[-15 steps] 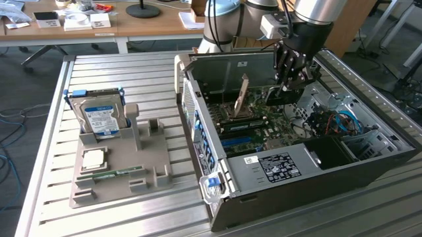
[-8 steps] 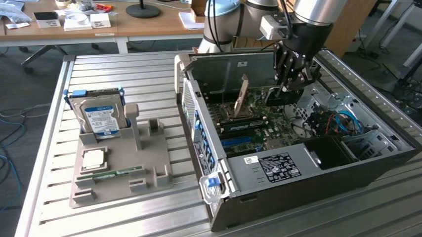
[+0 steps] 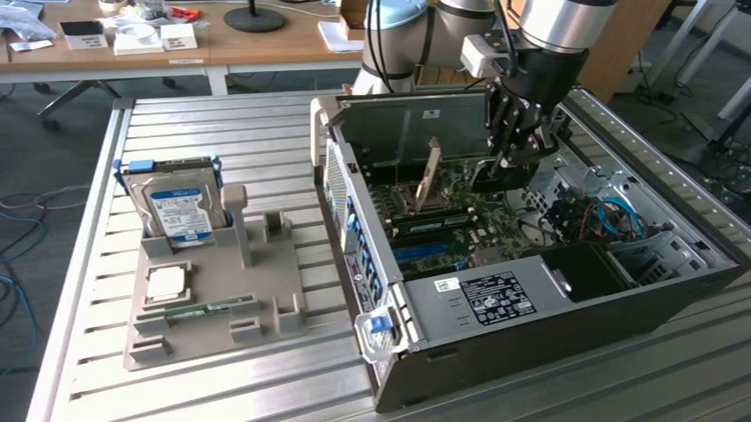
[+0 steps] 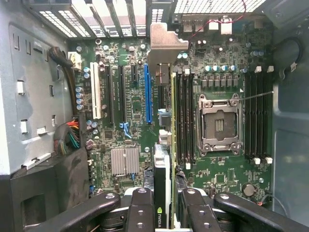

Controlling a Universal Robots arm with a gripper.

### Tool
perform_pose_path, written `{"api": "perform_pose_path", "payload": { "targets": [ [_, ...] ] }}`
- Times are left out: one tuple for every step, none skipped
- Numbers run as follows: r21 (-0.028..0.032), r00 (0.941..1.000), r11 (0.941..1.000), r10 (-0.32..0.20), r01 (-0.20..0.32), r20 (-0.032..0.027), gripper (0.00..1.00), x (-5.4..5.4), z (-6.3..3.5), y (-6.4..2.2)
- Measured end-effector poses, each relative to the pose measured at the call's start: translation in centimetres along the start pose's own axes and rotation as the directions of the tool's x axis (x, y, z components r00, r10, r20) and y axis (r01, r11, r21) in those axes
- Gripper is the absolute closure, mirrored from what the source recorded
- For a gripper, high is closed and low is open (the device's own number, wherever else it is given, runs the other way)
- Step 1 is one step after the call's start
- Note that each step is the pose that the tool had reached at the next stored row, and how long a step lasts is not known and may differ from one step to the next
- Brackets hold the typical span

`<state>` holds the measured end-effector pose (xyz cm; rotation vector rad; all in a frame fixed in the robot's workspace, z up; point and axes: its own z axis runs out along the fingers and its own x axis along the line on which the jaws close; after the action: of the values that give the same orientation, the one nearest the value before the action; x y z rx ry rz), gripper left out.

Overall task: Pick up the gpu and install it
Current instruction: 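Insert the gpu into the slot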

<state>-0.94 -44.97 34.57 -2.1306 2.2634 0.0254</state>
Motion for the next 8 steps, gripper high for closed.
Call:
{"api": "perform_pose_path", "payload": {
  "targets": [
    [0.0,1.0,1.0,0.0,0.0,0.0,0.73,0.0,0.0,0.0],
    [0.0001,1.0,1.0,0.0,0.0,0.0003,0.73,0.0,0.01,0.0],
    [0.0001,1.0,1.0,0.0,0.0,0.0003,0.73,0.0,0.02,0.0],
    [0.0,1.0,1.0,0.0,0.0,0.0002,0.73,0.0,0.01,0.0],
    [0.0001,1.0,1.0,0.0,0.0,0.0002,0.73,0.0,0.02,0.0],
    [0.0001,1.0,1.0,0.0,0.0,0.0004,0.73,0.0,0.04,0.0],
    [0.0002,1.0,1.0,0.0,0.0,0.0007,0.73,0.0,0.11,0.0],
    [0.0001,1.0,1.0,0.0,0.0,0.0005,0.73,0.01,0.17,0.0]
  ]
}}
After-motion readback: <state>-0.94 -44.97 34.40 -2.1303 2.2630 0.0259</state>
